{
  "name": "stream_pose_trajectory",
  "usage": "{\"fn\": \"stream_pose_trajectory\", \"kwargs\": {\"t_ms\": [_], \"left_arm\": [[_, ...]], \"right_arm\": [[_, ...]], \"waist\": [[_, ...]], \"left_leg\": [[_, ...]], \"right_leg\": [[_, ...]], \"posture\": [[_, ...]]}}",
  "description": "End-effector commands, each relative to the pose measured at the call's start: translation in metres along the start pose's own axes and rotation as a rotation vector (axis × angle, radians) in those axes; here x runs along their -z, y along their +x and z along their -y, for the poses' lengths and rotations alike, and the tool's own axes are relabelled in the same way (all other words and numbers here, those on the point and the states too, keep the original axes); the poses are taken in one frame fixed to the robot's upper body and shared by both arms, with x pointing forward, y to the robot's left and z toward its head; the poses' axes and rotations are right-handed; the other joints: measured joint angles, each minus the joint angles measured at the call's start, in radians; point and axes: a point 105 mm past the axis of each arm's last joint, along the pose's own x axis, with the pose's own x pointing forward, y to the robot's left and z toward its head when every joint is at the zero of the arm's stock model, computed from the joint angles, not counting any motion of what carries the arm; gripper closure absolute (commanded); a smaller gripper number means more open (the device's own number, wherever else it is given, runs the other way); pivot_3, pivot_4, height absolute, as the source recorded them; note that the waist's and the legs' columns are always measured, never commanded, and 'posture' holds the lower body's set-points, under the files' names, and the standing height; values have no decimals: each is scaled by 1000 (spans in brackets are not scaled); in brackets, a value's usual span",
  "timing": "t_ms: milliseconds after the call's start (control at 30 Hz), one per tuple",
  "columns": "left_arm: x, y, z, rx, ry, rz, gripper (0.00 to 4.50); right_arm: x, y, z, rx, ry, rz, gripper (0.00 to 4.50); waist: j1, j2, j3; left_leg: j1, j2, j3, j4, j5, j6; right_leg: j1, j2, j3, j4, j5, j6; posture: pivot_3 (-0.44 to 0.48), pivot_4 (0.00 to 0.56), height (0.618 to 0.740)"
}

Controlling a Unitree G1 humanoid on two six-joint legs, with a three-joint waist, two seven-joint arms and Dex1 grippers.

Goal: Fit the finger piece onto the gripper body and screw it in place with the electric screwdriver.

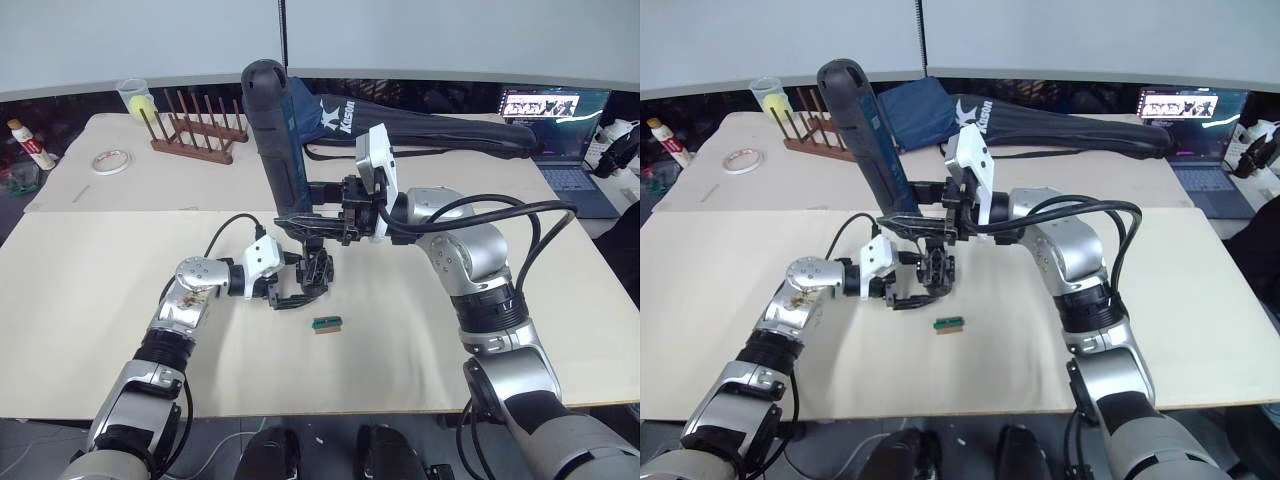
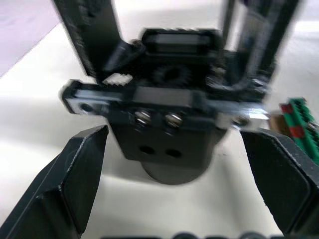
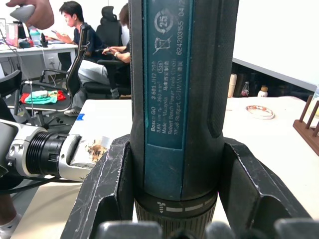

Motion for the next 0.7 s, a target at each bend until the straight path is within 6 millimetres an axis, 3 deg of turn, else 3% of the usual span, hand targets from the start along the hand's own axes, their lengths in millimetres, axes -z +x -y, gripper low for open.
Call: {"fn": "stream_pose_trajectory", "kwargs": {"t_ms": [33, 433, 533, 633, 700], "left_arm": [[-4, 4, -5, -19, 18, 9, 0], [-3, 9, -7, -30, -17, 37, 0], [-2, 8, -7, -28, -12, 29, 842], [1, 8, -8, -26, -8, 15, 2155], [2, 8, -8, -24, -6, 10, 2195]], "right_arm": [[-18, -1, -1, 2, -52, 49, 2571], [-17, -3, 0, 12, -41, 41, 2571], [-15, -4, 1, 20, -34, 38, 2571], [-13, -6, 1, 25, -26, 34, 2571], [-9, -7, 0, 20, -33, 24, 2571]], "waist": [[0, 0, 0], [1, 0, 0], [0, 0, 0], [-1, 0, 0], [-1, 0, 0]], "left_leg": [[0, 0, 0, 0, 0, 0], [0, 0, 0, 0, 0, 0], [0, 0, 0, 0, 0, 0], [0, 0, 0, 0, 0, 0], [0, 0, 0, 1, 0, 0]], "right_leg": [[0, 0, 0, 0, 0, 0], [0, 0, 0, 0, 0, 0], [0, 0, 0, 0, 0, 0], [0, 0, 0, 0, 0, 0], [0, 0, 0, 0, 0, 0]], "posture": [[0, 150, 740], [0, 150, 740], [0, 150, 740], [0, 150, 740], [0, 150, 740]]}}
